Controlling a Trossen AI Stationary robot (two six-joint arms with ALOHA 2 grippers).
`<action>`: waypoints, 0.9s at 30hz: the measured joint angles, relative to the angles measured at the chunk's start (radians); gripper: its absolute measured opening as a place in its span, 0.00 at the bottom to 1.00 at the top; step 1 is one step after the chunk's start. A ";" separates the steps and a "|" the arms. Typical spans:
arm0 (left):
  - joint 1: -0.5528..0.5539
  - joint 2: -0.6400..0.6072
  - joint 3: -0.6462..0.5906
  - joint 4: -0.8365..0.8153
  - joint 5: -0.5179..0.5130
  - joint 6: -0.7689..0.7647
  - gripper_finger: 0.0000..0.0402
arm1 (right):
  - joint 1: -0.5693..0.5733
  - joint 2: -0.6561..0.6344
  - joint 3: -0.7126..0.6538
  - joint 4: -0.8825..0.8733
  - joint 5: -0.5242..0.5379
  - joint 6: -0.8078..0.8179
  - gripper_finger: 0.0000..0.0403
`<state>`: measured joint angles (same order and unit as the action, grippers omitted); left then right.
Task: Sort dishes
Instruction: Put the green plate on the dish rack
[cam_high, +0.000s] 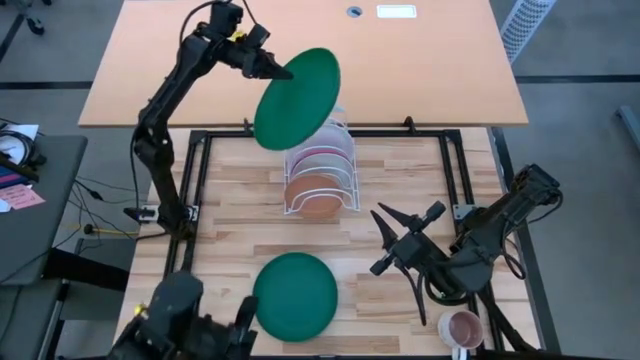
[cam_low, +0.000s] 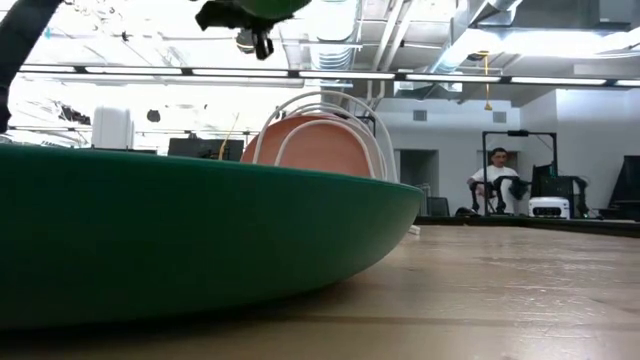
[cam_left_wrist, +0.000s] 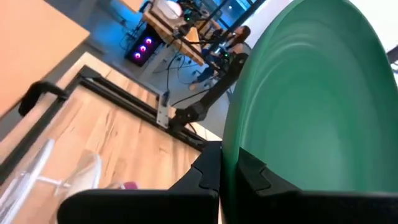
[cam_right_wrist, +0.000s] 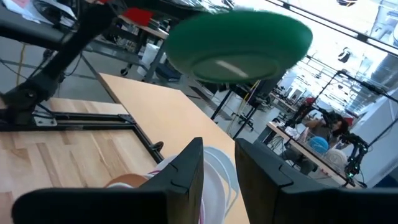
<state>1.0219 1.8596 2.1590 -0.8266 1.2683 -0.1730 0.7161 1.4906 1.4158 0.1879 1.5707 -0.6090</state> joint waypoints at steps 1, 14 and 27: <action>0.005 0.005 0.000 -0.007 0.017 0.014 0.00 | 0.002 0.000 0.000 0.000 0.000 0.000 0.24; 0.008 0.006 0.000 -0.319 0.090 0.360 0.00 | 0.004 0.000 0.000 -0.001 0.000 0.000 0.24; -0.034 -0.014 0.000 -0.391 0.007 0.478 0.00 | 0.004 0.000 0.000 -0.001 0.000 0.000 0.24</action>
<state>0.9884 1.8452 2.1590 -1.2173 1.2754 0.3054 0.7197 1.4906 1.4158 0.1873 1.5706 -0.6090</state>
